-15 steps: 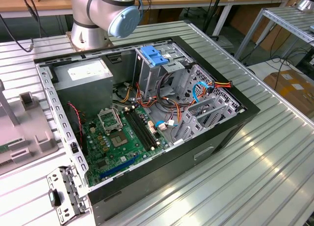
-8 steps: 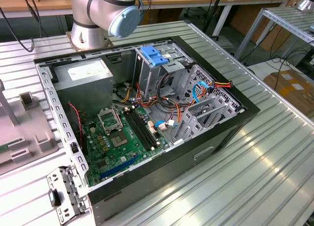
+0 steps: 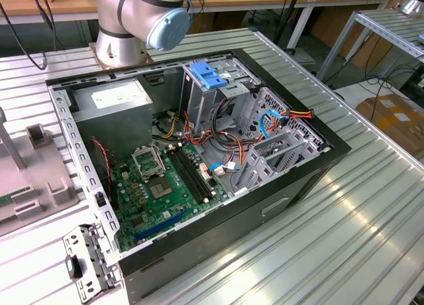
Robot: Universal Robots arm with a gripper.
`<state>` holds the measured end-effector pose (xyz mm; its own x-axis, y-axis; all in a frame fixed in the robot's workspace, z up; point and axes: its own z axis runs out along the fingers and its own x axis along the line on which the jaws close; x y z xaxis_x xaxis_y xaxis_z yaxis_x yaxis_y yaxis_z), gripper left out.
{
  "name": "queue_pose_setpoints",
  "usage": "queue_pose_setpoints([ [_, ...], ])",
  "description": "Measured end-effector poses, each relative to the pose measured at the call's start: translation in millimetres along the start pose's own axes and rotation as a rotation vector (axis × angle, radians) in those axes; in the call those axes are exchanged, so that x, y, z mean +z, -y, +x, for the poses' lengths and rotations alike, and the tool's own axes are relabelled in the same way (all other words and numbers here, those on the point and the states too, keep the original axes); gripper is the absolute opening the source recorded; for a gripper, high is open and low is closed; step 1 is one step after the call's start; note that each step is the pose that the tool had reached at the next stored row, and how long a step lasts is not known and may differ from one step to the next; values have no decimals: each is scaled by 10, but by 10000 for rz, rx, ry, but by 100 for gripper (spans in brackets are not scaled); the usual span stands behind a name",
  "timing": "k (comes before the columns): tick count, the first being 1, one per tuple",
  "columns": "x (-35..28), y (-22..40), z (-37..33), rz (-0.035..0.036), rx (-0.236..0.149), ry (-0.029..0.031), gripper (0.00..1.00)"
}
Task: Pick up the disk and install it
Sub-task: 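Pick up the disk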
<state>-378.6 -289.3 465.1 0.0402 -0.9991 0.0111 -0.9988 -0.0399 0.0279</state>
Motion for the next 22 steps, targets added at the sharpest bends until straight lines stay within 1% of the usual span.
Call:
queue_pose_setpoints([
  [12, -3, 131, 6, 1, 0, 0, 36],
  [15, -5, 184, 8, 0, 0, 0, 36],
  [22, -7, 262, 11, 0, 0, 0, 36],
])
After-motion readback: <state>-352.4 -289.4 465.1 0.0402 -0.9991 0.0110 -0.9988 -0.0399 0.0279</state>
